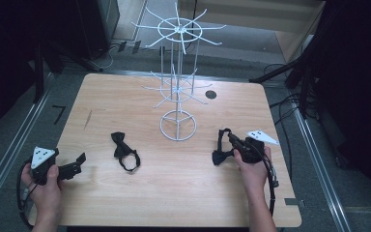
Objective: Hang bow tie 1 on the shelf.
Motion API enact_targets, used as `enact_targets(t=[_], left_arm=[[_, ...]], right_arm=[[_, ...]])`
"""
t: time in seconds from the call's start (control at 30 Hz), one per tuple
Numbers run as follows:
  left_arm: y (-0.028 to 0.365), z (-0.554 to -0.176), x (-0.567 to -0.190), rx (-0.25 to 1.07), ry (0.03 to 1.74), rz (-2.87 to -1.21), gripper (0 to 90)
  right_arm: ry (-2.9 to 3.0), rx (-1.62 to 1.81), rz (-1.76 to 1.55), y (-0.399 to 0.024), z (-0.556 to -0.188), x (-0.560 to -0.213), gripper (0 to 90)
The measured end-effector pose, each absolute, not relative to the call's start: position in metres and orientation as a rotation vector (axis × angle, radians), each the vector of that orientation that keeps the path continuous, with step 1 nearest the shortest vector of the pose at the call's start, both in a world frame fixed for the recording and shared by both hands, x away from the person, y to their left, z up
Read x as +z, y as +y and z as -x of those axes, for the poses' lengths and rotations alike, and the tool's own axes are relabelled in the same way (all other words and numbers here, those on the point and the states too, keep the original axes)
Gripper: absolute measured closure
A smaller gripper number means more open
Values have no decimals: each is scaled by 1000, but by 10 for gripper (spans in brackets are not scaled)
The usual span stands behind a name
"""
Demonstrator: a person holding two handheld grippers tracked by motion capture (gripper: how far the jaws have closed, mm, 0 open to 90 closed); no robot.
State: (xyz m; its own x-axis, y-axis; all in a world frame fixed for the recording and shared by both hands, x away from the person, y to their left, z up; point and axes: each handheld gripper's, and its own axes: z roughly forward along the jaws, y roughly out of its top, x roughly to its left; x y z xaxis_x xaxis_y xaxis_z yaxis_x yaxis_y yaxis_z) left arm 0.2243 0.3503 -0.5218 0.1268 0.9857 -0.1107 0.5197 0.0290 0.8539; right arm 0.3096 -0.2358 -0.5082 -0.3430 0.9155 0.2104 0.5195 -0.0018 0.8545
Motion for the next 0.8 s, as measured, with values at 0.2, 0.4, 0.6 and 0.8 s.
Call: enact_targets(t=[0.2, 0.4, 0.6, 0.8], left_arm=[[352, -226, -522, 708, 1469, -1641, 14], [353, -228, -522, 670, 1473, -1648, 14], [352, -229, -522, 656, 1472, -1662, 14], [352, -229, -522, 646, 1454, -1674, 14]], right_arm=[[1846, 1324, -1425, -238, -303, -495, 900], [1845, 1347, -1356, -228, -299, -480, 900], [1851, 1363, -1315, -223, -295, -474, 900], [1848, 1392, -1275, -217, -291, -464, 900]])
